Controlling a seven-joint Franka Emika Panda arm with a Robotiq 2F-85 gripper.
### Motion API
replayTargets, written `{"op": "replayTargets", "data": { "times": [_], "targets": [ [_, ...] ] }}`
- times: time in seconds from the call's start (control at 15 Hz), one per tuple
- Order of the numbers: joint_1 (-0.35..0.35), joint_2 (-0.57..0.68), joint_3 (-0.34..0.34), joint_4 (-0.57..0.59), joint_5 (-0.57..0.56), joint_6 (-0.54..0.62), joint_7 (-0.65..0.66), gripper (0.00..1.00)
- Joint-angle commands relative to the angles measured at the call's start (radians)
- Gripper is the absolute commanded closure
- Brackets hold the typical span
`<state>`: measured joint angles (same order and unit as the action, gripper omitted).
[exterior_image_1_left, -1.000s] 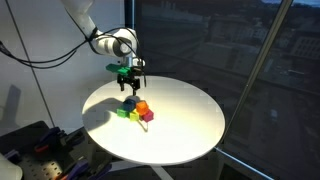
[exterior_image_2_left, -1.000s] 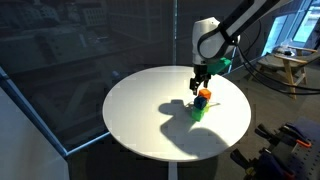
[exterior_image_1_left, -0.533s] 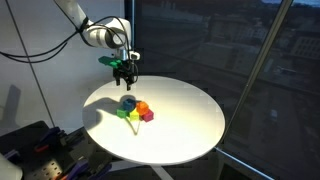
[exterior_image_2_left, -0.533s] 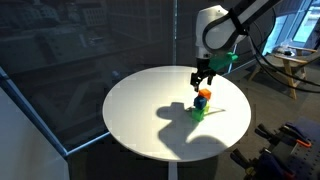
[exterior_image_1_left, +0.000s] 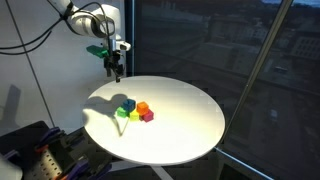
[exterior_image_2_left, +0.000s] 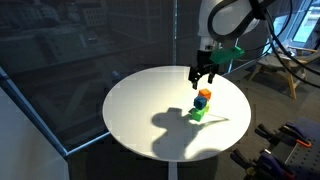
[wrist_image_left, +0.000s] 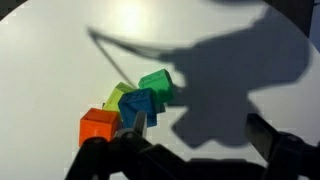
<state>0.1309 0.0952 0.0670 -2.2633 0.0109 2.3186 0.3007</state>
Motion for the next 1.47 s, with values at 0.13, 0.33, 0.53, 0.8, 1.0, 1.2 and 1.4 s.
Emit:
{"op": "replayTargets", "data": {
  "times": [0.13,0.33,0.53,0.8,1.0,1.2,1.4],
  "targets": [
    [0.007,-0.12,0.035,-0.053,0.034,-0.059,0.013,0.0],
    [0.005,-0.163,0.044,-0.066,0.029,-0.063,0.031,0.0],
    [-0.001,-0.204,0.046,-0.085,0.026,-0.053,0.057,0.0],
    [-0.01,-0.253,0.046,-0.107,0.024,-0.054,0.08,0.0],
    [-0.018,-0.275,0.047,-0.118,0.025,-0.057,0.081,0.0],
    [-0.018,-0.246,0.05,-0.099,0.021,-0.049,0.064,0.0],
    [-0.019,-0.248,0.05,-0.101,0.022,-0.049,0.064,0.0]
  ]
}}
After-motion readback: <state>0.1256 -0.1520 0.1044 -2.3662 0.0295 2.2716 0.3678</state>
